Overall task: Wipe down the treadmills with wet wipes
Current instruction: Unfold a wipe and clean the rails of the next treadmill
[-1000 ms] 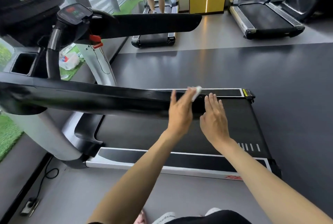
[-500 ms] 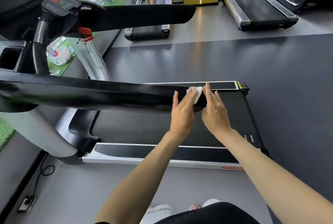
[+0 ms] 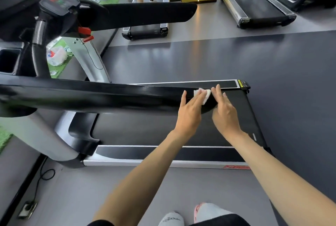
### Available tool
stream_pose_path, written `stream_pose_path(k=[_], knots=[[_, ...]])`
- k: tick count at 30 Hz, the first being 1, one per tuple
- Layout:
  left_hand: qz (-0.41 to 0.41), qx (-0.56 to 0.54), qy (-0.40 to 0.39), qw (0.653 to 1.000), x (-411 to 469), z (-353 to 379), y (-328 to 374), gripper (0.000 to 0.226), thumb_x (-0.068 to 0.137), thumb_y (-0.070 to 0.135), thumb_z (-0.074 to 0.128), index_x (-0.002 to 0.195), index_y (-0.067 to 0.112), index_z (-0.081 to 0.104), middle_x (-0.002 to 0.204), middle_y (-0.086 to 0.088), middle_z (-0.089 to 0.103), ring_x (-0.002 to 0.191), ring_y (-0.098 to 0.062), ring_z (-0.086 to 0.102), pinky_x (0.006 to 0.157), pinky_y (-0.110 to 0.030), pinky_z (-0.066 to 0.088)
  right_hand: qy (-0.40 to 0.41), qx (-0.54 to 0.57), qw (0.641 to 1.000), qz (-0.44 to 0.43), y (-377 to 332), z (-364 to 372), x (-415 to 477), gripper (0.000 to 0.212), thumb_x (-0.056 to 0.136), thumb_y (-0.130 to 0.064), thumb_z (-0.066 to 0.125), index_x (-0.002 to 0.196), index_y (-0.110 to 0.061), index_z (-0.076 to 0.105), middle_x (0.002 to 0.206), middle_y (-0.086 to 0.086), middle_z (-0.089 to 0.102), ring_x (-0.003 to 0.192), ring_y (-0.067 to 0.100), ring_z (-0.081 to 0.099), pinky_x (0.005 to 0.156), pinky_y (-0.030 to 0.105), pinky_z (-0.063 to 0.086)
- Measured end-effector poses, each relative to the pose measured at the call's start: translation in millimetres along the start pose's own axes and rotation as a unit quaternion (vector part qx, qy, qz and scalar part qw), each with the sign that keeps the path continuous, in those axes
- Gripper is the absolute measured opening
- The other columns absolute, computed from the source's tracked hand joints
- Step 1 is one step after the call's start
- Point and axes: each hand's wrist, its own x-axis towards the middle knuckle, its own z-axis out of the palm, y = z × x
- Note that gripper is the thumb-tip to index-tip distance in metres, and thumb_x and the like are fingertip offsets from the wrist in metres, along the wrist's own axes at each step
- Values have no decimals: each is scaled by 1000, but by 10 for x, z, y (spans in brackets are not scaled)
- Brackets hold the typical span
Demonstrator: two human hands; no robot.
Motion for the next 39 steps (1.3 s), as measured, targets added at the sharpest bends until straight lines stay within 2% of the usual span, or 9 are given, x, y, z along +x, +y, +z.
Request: stream_pose_path(k=[2, 7, 13, 18, 22, 25, 27, 34, 39], knots=[[4, 0, 42, 999, 88, -195, -125, 54, 86, -13, 39, 134, 11, 44, 132, -8, 60, 127, -20, 51, 117, -47, 16, 13, 9, 1000, 11, -3, 50, 10, 74, 83, 21, 40, 151, -2, 22, 147, 4, 45, 140, 39, 32, 110, 36, 32], [-216, 73, 136, 964, 119, -543, -521, 53, 88, -12, 33, 132, 12, 50, 133, -2, 59, 139, -16, 36, 117, -44, 8, 54, -19, 998, -36, 8, 113, -5, 77, 72, 24, 47, 145, 7, 32, 134, 15, 57, 120, 42, 55, 97, 48, 50], [-186, 134, 79, 970, 110, 166, 58, 59, 80, 0, 26, 133, 6, 52, 135, -3, 57, 132, -15, 45, 117, -46, 10, 75, 73, 992, -71, 196, -79, 13, 87, 73, 20, 46, 151, -4, 14, 139, 9, 54, 120, 29, 57, 92, 37, 51], [-30, 69, 27, 997, 89, 566, 488, 64, 77, -12, 50, 136, 11, 41, 130, -9, 61, 124, -20, 54, 118, -39, 6, -40, 238, 963, 118, 446, -275, 170, 88, 84, 15, 42, 154, -19, 1, 127, 3, 64, 118, 20, 59, 90, 23, 44], [-215, 85, 187, 955, 283, 126, 277, 44, 94, -5, 36, 135, 3, 50, 127, -10, 63, 120, -26, 57, 118, -26, -4, -106, 314, 928, 169, 538, -332, 308, 87, 83, 15, 38, 155, -23, 7, 112, -3, 69, 113, 12, 62, 85, 21, 48], [-313, 108, 138, 934, 287, 62, 171, 49, 92, -12, 35, 135, 6, 50, 128, -10, 61, 131, -26, 47, 120, -44, -1, -129, 353, 908, 185, 507, -349, 316, 85, 81, 16, 36, 154, -20, 10, 114, -2, 68, 115, 14, 61, 92, 35, 48], [-288, 116, 92, 946, 279, 274, 329, 51, 88, -10, 36, 133, 7, 53, 133, -8, 58, 133, -19, 44, 118, -55, 2, -148, 366, 901, 181, 521, -378, 307, 85, 82, 16, 36, 154, -20, 10, 119, 0, 67, 118, 13, 60, 96, 34, 47], [-129, 114, 68, 983, 236, 572, 761, 47, 89, -4, 37, 133, 3, 53, 128, -8, 62, 123, -19, 56, 117, -32, -11, -180, 391, 884, 184, 581, -482, 404, 75, 93, 6, 43, 154, -22, 10, 117, -1, 69, 113, 7, 58, 95, 23, 41], [-332, 149, 149, 919, 318, 137, 387, 44, 98, -2, 35, 136, 11, 50, 129, -8, 61, 132, -18, 46, 120, -37, -6, -204, 426, 858, 205, 598, -474, 434, 83, 82, 15, 35, 153, -23, 15, 119, 5, 67, 117, 18, 60, 106, 37, 41]])
